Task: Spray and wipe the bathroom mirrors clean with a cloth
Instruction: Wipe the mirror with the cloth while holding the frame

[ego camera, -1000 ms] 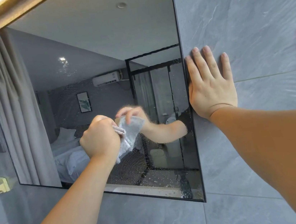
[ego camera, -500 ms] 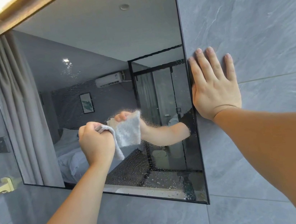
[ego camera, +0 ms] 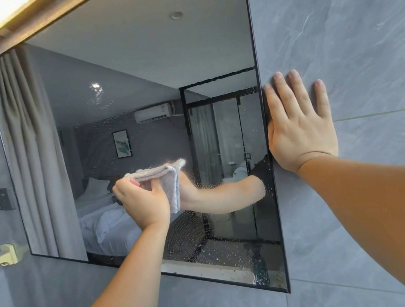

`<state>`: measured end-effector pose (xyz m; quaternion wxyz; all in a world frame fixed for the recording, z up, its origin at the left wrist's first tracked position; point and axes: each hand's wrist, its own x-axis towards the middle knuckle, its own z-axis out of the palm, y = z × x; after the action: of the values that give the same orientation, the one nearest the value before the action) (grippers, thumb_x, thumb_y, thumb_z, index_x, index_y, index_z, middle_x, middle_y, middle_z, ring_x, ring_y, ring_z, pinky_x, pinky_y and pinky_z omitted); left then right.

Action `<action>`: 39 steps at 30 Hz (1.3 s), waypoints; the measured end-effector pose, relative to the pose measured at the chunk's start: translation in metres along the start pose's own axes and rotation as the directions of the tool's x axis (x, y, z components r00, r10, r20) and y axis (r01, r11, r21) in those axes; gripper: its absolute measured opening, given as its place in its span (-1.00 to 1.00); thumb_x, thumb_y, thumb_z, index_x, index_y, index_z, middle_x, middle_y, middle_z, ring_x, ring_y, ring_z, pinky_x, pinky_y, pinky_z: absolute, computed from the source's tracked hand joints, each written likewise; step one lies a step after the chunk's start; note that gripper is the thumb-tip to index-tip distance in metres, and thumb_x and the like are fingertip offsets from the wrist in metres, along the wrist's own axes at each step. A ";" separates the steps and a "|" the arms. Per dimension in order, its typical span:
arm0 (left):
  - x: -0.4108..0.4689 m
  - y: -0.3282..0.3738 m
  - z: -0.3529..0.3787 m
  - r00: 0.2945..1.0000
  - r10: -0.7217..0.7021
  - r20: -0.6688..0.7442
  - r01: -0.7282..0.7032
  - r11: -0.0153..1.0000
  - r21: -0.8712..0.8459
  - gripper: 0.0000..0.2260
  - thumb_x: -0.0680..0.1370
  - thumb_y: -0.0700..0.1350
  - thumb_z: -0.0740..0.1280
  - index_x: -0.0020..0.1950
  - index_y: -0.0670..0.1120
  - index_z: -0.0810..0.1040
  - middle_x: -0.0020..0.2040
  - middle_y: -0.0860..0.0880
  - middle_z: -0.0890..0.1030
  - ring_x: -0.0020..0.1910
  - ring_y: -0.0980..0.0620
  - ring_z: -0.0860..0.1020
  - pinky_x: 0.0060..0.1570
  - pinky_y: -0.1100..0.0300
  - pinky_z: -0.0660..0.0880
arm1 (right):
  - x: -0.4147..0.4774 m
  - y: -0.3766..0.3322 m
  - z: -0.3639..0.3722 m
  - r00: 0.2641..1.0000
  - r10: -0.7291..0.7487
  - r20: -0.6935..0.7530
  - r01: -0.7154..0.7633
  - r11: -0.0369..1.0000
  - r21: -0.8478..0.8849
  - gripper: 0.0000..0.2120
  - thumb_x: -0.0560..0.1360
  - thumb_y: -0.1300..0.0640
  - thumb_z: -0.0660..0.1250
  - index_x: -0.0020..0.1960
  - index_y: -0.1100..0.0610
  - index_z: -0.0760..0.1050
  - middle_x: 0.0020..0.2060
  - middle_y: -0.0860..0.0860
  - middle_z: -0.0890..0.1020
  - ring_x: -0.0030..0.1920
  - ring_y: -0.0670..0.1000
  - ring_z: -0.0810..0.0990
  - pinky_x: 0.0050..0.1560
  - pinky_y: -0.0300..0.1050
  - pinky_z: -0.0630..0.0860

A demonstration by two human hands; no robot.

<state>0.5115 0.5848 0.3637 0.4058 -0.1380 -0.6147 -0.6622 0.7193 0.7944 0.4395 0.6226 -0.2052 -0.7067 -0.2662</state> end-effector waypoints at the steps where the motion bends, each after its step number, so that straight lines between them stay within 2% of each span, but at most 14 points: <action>1: 0.003 -0.001 -0.001 1.000 0.010 0.005 -0.010 1.000 0.016 -0.73 0.50 -0.22 0.44 -0.04 -0.12 0.33 0.06 -0.03 0.40 -0.05 -0.07 0.47 -0.05 -0.07 0.50 | 0.000 0.000 0.000 1.000 0.002 -0.001 -0.002 1.000 0.001 -0.41 0.64 0.14 0.01 0.67 0.15 0.10 0.67 0.08 0.15 0.67 0.17 0.04 0.62 0.26 -0.20; 5: 0.008 -0.010 0.005 0.989 0.143 0.041 -0.145 0.989 0.038 -0.88 0.54 -0.21 0.42 -0.04 -0.13 0.48 0.03 -0.06 0.54 -0.01 -0.01 0.47 0.01 0.02 0.47 | 0.000 0.000 0.000 1.000 0.003 -0.013 -0.003 1.000 0.004 -0.41 0.64 0.15 0.03 0.67 0.15 0.12 0.66 0.08 0.16 0.67 0.17 0.05 0.61 0.23 -0.23; 8: 0.008 -0.014 0.015 0.985 0.137 0.107 -0.137 0.991 -0.012 -0.81 0.64 -0.13 0.31 0.24 -0.09 0.52 0.40 -0.01 0.51 0.36 0.00 0.45 0.25 0.15 0.42 | 0.000 0.000 0.000 1.000 0.004 -0.013 -0.004 1.000 -0.002 -0.41 0.64 0.14 0.03 0.67 0.15 0.13 0.66 0.07 0.17 0.67 0.17 0.06 0.61 0.20 -0.25; 11: 0.009 -0.015 0.025 0.981 0.084 0.173 -0.081 0.996 -0.027 -0.62 0.67 0.04 0.18 0.47 -0.03 0.37 0.58 -0.01 0.34 0.53 -0.06 0.34 0.44 -0.10 0.39 | 0.000 -0.001 -0.001 1.000 0.004 -0.002 -0.004 1.000 -0.004 -0.41 0.63 0.13 0.02 0.67 0.15 0.13 0.66 0.08 0.17 0.67 0.17 0.06 0.61 0.23 -0.22; 14: 0.015 -0.017 0.035 0.979 0.038 0.200 -0.041 0.999 0.012 -0.49 0.70 0.07 0.09 0.61 -0.10 0.20 0.65 -0.10 0.18 0.63 -0.10 0.14 0.57 -0.16 0.15 | 0.000 -0.001 -0.002 1.000 0.004 -0.006 -0.004 1.000 -0.012 -0.40 0.63 0.14 0.02 0.67 0.15 0.13 0.66 0.08 0.17 0.66 0.18 0.06 0.61 0.22 -0.22; 18: 0.044 -0.024 0.038 0.969 -0.176 0.173 0.157 0.981 0.117 -0.43 0.74 0.02 0.02 0.67 -0.20 -0.06 0.69 -0.15 -0.06 0.66 -0.13 -0.06 0.61 -0.06 -0.10 | 0.000 0.000 -0.002 1.000 0.001 -0.016 -0.001 1.000 -0.001 -0.41 0.65 0.20 0.12 0.67 0.15 0.12 0.66 0.08 0.16 0.67 0.17 0.04 0.61 0.21 -0.24; 24: 0.142 -0.083 0.033 0.838 -0.545 -0.031 0.546 0.834 0.085 -0.41 0.75 0.10 0.00 0.66 -0.22 0.02 0.68 -0.15 0.02 0.65 -0.15 0.02 0.59 -0.04 -0.09 | 0.000 0.000 0.004 0.998 -0.009 -0.062 0.008 1.000 -0.006 -0.41 0.63 0.15 0.06 0.66 0.17 0.15 0.65 0.10 0.19 0.66 0.19 0.08 0.62 0.26 -0.17; 27: 0.172 -0.084 0.036 0.793 -0.606 -0.067 0.609 0.790 0.063 -0.40 0.74 0.14 -0.04 0.66 -0.20 0.02 0.67 -0.16 0.04 0.64 -0.12 0.03 0.59 -0.04 -0.09 | -0.001 0.001 0.006 0.998 -0.008 -0.070 0.007 1.000 -0.019 -0.41 0.63 0.15 0.05 0.66 0.17 0.16 0.65 0.10 0.20 0.66 0.19 0.09 0.62 0.29 -0.14; 30: 0.156 -0.044 0.044 0.889 -0.457 0.007 0.453 0.883 0.120 -0.44 0.75 0.09 -0.08 0.68 -0.15 -0.08 0.69 -0.09 -0.09 0.66 -0.06 -0.10 0.60 -0.01 -0.16 | 0.000 0.000 0.006 0.996 -0.017 -0.083 0.015 1.000 -0.024 -0.41 0.63 0.17 0.06 0.65 0.18 0.17 0.65 0.11 0.21 0.66 0.19 0.10 0.61 0.27 -0.16; 32: 0.113 -0.010 0.051 0.972 -0.223 0.078 0.208 0.964 0.163 -0.45 0.74 0.06 -0.08 0.68 -0.14 -0.10 0.69 -0.08 -0.11 0.67 -0.07 -0.11 0.61 -0.01 -0.16 | 0.000 0.001 0.005 0.997 -0.018 -0.073 0.017 1.000 -0.019 -0.41 0.63 0.20 0.09 0.66 0.17 0.16 0.65 0.11 0.20 0.66 0.19 0.08 0.60 0.24 -0.21; 34: 0.053 0.022 0.056 0.975 0.086 0.204 -0.124 0.976 0.179 -0.40 0.70 0.11 -0.14 0.67 -0.13 -0.16 0.69 -0.08 -0.15 0.66 -0.05 -0.16 0.61 -0.02 -0.20 | 0.000 0.000 0.003 0.998 -0.009 -0.059 0.008 1.000 -0.019 -0.41 0.64 0.20 0.09 0.66 0.17 0.15 0.65 0.10 0.19 0.66 0.19 0.08 0.60 0.21 -0.25; 36: -0.010 0.045 0.057 0.849 0.389 0.358 -0.466 0.870 0.160 -0.38 0.69 0.15 -0.22 0.67 -0.13 -0.20 0.68 -0.10 -0.21 0.66 -0.05 -0.23 0.62 -0.07 -0.21 | 0.000 -0.001 0.000 0.999 -0.002 -0.038 0.002 1.000 -0.023 -0.41 0.64 0.16 0.04 0.67 0.16 0.13 0.66 0.09 0.18 0.66 0.18 0.06 0.60 0.18 -0.28; 38: -0.059 0.054 0.052 0.629 0.605 0.488 -0.735 0.667 0.120 -0.39 0.71 0.13 -0.23 0.67 -0.19 -0.15 0.68 -0.16 -0.17 0.66 -0.12 -0.20 0.62 -0.17 -0.13 | 0.000 -0.001 -0.002 1.000 0.005 -0.027 -0.006 1.000 -0.022 -0.41 0.64 0.13 0.01 0.67 0.15 0.12 0.66 0.08 0.17 0.67 0.17 0.05 0.60 0.15 -0.30; 39: -0.073 0.055 0.049 0.543 0.654 0.527 -0.807 0.580 0.110 -0.39 0.71 0.12 -0.22 0.67 -0.21 -0.11 0.68 -0.18 -0.14 0.66 -0.15 -0.17 0.61 -0.21 -0.07 | 0.000 -0.001 -0.002 1.000 0.005 -0.025 -0.005 1.000 -0.019 -0.41 0.64 0.13 0.01 0.67 0.15 0.12 0.66 0.08 0.17 0.67 0.17 0.05 0.60 0.14 -0.31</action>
<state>0.5813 0.6620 0.3625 0.5183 -0.4556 -0.6749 -0.2613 0.7201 0.7919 0.4397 0.6300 -0.2095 -0.6959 -0.2737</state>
